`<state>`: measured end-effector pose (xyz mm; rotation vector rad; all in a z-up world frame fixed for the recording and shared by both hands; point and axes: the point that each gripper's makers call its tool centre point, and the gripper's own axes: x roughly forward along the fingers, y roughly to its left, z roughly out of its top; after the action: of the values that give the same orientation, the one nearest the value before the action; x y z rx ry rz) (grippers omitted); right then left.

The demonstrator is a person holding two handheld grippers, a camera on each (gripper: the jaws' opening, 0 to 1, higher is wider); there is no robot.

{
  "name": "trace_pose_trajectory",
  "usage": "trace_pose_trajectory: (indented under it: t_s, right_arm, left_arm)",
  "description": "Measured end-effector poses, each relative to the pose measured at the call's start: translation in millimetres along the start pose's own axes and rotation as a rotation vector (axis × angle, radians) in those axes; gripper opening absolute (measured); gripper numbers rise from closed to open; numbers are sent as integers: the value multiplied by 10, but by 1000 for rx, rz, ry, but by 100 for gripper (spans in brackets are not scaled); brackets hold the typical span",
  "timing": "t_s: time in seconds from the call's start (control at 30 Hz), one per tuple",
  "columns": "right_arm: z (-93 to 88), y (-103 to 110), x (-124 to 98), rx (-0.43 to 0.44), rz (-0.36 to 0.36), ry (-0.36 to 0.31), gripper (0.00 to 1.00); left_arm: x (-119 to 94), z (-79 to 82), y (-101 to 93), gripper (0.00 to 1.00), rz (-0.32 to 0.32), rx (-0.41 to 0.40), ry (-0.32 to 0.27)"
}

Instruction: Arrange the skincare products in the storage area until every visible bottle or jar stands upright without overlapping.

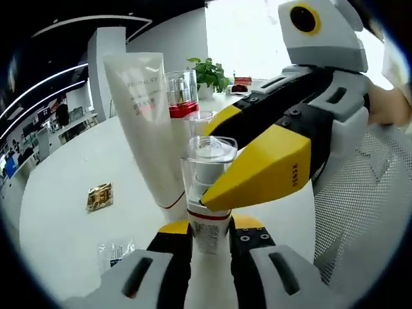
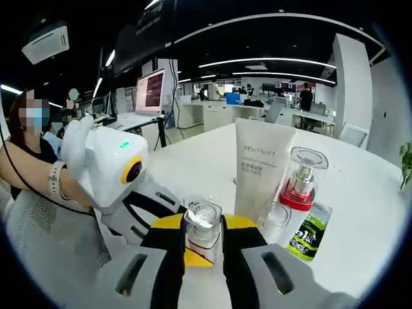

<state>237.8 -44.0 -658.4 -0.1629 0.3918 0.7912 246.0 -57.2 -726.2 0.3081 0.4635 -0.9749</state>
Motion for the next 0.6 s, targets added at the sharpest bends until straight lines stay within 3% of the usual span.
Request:
trace_pose_trajectory:
  t_s: [0.33, 0.6]
  right_arm:
    - [-22, 15, -7, -11, 10, 12, 23]
    - [-90, -55, -134, 8, 5, 32, 25]
  left_arm:
    - [-5, 27, 26, 27, 24, 52, 2]
    - [-113, -95, 174, 32, 94, 117, 96]
